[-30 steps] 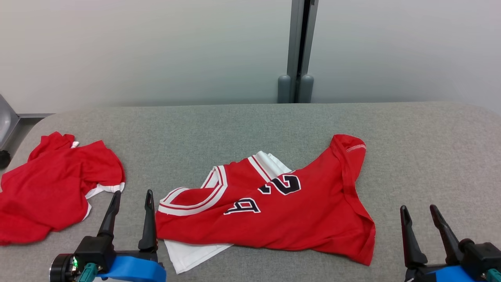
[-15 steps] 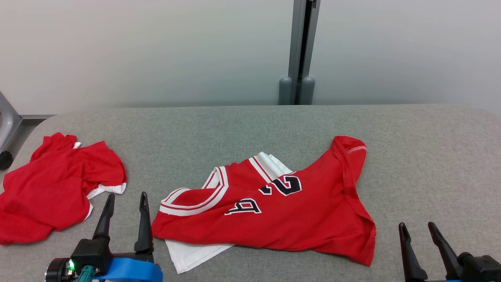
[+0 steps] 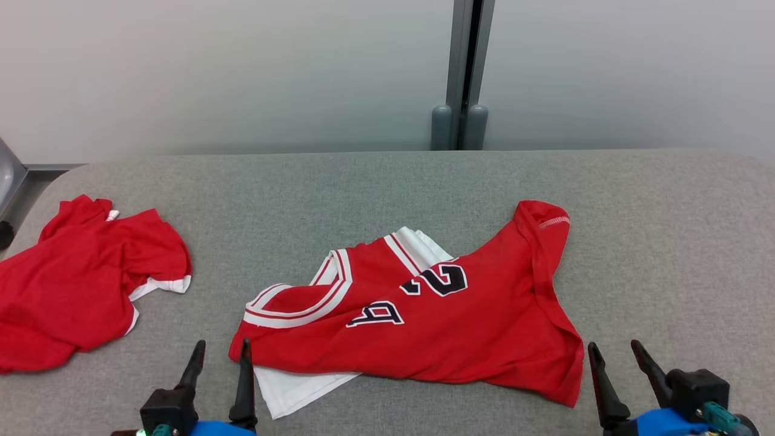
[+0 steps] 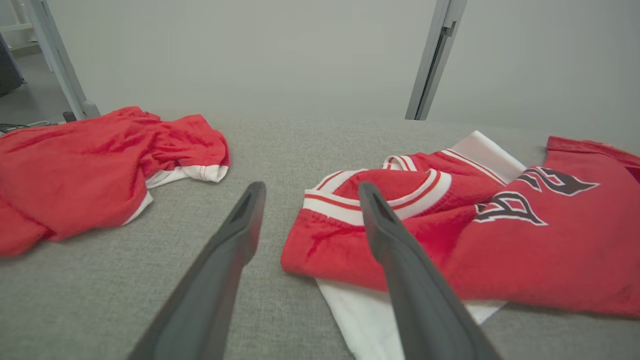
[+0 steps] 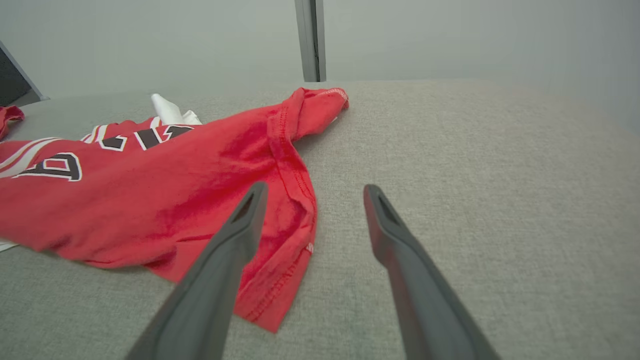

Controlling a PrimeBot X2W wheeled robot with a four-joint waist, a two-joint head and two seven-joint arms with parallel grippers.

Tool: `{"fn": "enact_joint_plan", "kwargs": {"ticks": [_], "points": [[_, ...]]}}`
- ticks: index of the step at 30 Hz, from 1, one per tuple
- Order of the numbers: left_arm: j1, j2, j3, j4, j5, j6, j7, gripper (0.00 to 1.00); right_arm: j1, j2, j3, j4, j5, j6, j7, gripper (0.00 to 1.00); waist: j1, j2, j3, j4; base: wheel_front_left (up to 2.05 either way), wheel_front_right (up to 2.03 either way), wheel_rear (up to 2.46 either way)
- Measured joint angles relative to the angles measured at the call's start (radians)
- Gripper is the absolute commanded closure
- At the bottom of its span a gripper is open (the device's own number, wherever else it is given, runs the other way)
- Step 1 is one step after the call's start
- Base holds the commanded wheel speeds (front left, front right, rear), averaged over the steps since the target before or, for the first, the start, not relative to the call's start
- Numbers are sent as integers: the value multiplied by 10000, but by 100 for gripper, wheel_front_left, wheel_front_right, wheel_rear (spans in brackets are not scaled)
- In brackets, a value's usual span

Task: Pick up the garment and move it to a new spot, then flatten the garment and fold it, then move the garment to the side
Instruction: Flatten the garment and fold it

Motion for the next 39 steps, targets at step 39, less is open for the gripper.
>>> {"fn": "enact_joint_plan", "kwargs": {"ticks": [39], "points": [[-1314, -8, -2803, 3937, -2688, -341, -31, 0, -3230, -284, 736, 5676, -146, 0, -1243, 0, 0, 0, 498, 29, 0, 0, 0]]}}
